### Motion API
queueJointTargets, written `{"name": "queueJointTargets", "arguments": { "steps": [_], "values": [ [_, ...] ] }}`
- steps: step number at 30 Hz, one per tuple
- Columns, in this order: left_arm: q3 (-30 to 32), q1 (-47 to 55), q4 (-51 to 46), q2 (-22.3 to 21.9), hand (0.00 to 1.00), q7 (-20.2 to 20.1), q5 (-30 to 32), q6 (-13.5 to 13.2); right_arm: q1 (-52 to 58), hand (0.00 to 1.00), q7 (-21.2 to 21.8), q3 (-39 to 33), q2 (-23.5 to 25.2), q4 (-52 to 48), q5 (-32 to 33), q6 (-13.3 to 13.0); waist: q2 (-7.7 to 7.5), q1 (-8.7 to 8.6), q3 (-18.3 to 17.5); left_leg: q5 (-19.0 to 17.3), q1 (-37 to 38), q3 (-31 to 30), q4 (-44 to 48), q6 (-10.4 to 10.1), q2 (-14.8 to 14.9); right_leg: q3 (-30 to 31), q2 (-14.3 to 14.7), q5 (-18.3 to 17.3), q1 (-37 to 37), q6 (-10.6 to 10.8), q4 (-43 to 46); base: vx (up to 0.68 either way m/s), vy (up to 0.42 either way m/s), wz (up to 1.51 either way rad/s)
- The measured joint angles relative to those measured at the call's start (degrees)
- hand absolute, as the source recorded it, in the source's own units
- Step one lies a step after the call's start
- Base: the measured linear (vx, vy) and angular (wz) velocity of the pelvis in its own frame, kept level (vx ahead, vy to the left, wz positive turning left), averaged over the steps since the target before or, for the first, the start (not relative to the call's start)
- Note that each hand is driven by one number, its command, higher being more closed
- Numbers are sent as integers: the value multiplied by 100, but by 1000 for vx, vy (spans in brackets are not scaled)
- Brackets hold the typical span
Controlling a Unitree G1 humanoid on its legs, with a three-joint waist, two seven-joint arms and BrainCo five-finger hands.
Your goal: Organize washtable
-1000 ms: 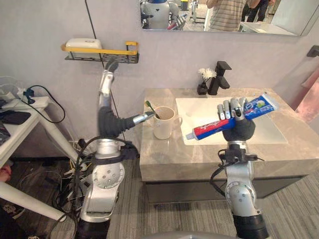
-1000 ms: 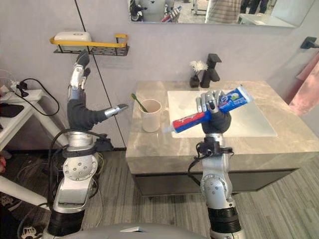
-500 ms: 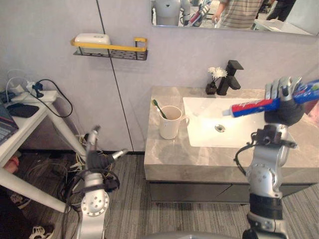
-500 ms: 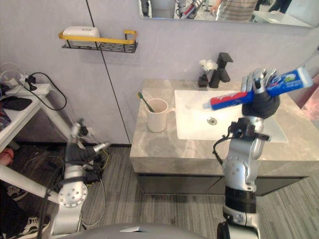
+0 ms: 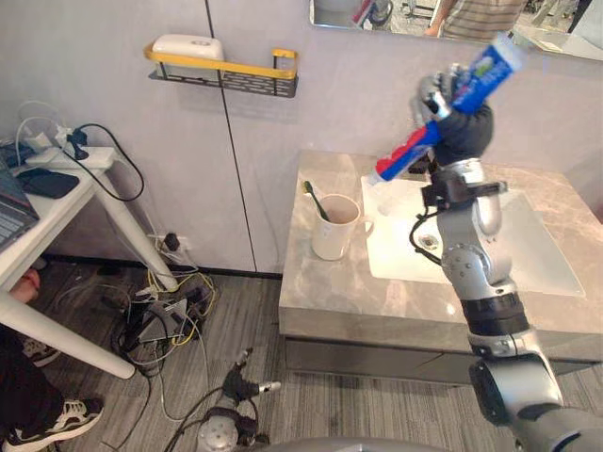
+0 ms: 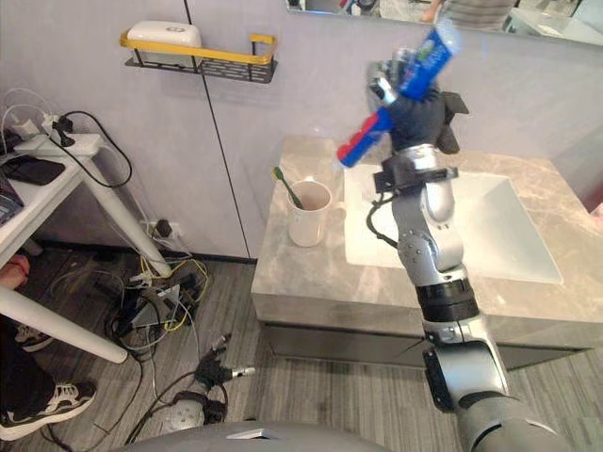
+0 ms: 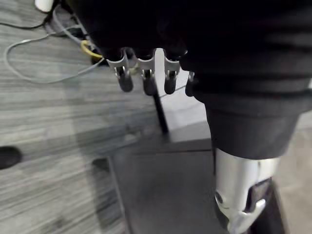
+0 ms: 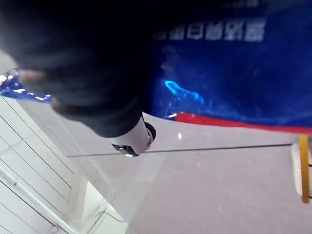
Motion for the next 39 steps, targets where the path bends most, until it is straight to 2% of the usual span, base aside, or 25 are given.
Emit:
{"name": "queueJointTargets", "arguments": {
  "steps": [3,8,21,25,39],
  "values": [
    [19,9,122,13,0,-29,-53,27,-58,100,23,133,-3,3,0,58,-58,84,49,-26,-20,25,63,-10,9,19,4,-26,-20,-41,47,-54,1,-6],
    [134,-153,465,11,0,-38,-190,70,-367,100,38,336,-37,173,0,168,-65,87,55,-12,-108,12,71,-25,40,12,26,-36,-72,-58,66,-40,-2,0],
    [192,-244,568,50,0,43,-295,107,-422,100,1,341,-215,316,-229,177,-183,100,120,0,-166,-31,84,-30,33,-25,33,-36,-102,-60,40,14,-4,1],
    [192,-272,611,64,0,52,-400,127,-560,100,-20,340,-217,602,-243,186,-182,105,122,-1,-197,-41,131,-30,31,-24,34,-34,-126,-62,41,0,0,0],
    [191,-314,609,71,0,39,-497,151,-552,100,-64,364,-215,626,-407,298,-150,145,199,-13,-343,-121,217,-29,23,-64,31,-34,-204,-63,53,4,-1,2]
  ]
}}
